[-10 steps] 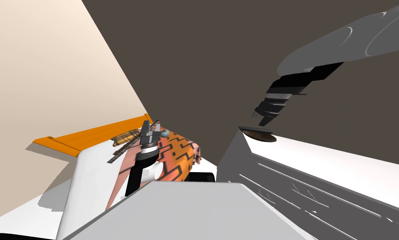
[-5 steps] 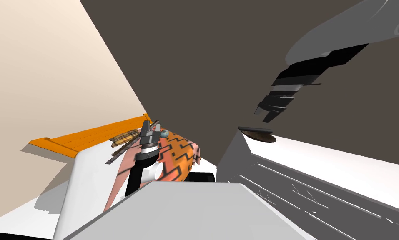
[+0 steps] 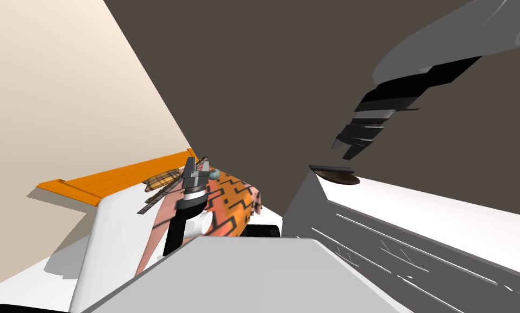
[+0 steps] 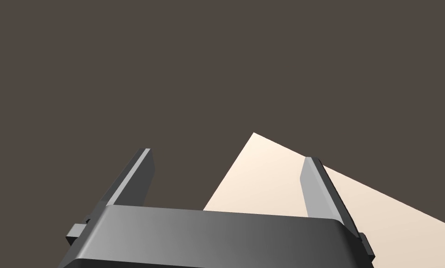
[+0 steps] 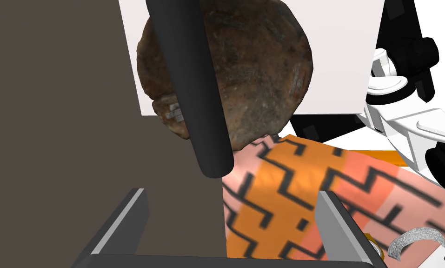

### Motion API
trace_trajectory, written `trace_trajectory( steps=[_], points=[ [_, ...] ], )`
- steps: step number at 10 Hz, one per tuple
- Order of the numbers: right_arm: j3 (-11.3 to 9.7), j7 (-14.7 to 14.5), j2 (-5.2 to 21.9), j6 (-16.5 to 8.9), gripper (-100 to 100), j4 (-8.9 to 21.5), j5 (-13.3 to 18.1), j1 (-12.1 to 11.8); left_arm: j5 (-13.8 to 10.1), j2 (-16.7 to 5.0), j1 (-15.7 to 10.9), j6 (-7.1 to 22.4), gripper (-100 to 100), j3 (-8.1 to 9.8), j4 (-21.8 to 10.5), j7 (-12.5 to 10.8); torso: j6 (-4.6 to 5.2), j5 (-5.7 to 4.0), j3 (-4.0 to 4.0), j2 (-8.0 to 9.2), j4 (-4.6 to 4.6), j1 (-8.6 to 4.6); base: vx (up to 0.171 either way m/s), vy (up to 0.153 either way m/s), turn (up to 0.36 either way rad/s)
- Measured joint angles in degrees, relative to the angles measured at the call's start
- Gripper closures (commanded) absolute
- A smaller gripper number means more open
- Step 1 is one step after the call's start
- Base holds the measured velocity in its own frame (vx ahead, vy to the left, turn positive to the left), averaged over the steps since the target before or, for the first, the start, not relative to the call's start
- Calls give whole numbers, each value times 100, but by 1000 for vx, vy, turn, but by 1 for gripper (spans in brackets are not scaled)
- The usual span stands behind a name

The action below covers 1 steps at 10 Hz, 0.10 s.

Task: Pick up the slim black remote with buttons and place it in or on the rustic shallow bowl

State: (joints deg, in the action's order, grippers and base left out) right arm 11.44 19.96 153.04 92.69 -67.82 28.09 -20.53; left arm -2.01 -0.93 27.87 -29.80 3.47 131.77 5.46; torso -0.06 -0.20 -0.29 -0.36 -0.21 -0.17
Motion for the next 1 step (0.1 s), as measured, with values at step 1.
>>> trace_trajectory(
  steps=[1],
  points=[
    [0,0,0,0,0,0,0,0,0,0,0,0,0,0,0,0,0,0,0,0,0,0,0,0,0]
  ],
)
